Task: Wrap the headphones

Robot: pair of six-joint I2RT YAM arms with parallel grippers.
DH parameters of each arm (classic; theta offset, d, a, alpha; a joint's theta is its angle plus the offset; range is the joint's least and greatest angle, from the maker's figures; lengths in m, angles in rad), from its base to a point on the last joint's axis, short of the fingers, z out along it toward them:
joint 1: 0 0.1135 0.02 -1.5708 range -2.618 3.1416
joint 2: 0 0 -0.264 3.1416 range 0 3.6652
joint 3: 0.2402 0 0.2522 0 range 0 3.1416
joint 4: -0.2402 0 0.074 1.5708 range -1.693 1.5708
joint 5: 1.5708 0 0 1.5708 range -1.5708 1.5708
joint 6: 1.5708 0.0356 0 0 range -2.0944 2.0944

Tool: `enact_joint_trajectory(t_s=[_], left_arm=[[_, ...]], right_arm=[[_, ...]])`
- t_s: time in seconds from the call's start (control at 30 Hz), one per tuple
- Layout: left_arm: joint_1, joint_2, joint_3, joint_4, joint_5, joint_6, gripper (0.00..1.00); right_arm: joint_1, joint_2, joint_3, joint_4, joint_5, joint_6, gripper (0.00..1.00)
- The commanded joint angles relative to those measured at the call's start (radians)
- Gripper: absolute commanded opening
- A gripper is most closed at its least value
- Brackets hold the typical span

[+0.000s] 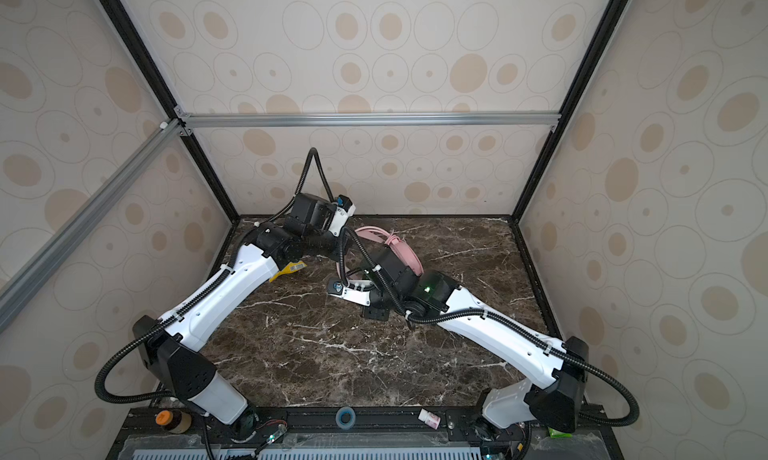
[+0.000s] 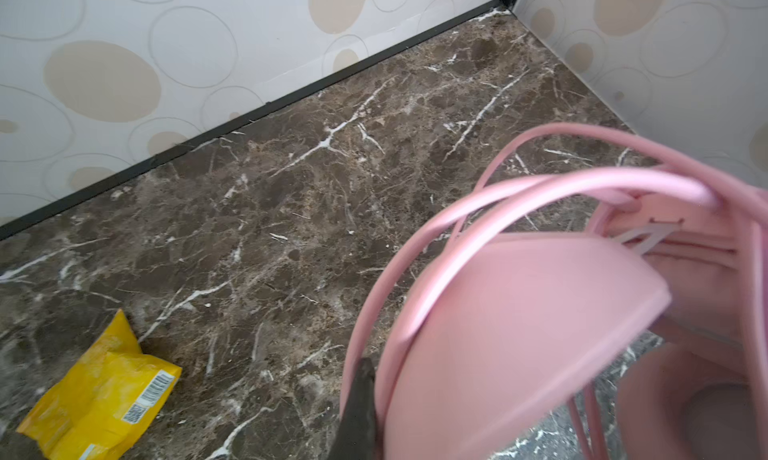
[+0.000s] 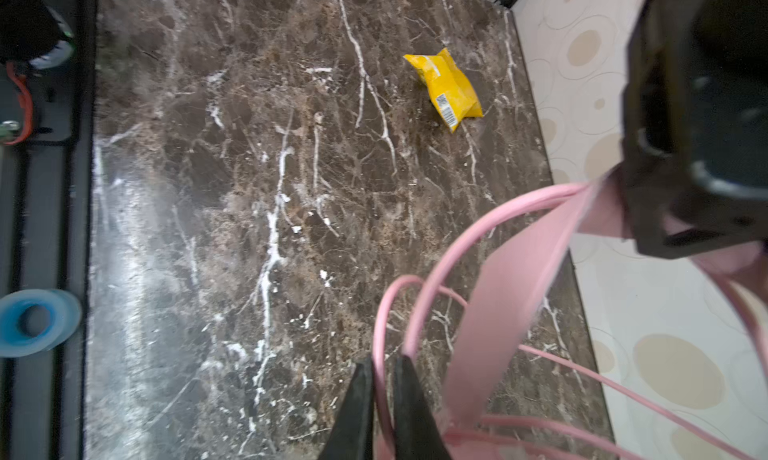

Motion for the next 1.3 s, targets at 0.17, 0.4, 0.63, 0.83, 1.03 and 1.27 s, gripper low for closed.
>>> enact_joint_trajectory(t_s=[0.17,0.4,0.63,0.83,1.03,1.27], left_arm=[[0.014,-0.030,0.036,0.100,-0.002,0.001,0.00],[0.014,-0.027,0.030,0.094,0.002,-0.005,0.00],[0.013,-0.028,0.015,0.098,0.019,-0.003,0.00],[0.012,-0.027,0.004,0.100,0.085,0.006,0.00],[0.005,-0.039,-0.015,0.106,0.214,0.036,0.00],[-0.002,-0.045,0.003,0.079,0.283,0.064,0.00]], right_arm=[[0.015,-0.018,-0.030,-0.060,-0.038,0.017,0.03],[0.017,-0.033,0.023,-0.049,0.028,-0.004,0.00],[0.016,0.009,0.197,-0.076,0.064,-0.082,0.00],[0.016,0.045,0.283,-0.101,0.062,-0.149,0.00],[-0.003,0.074,0.335,-0.112,0.042,-0.238,0.00],[-0.100,0.145,0.481,-0.145,-0.144,-0.217,0.00]])
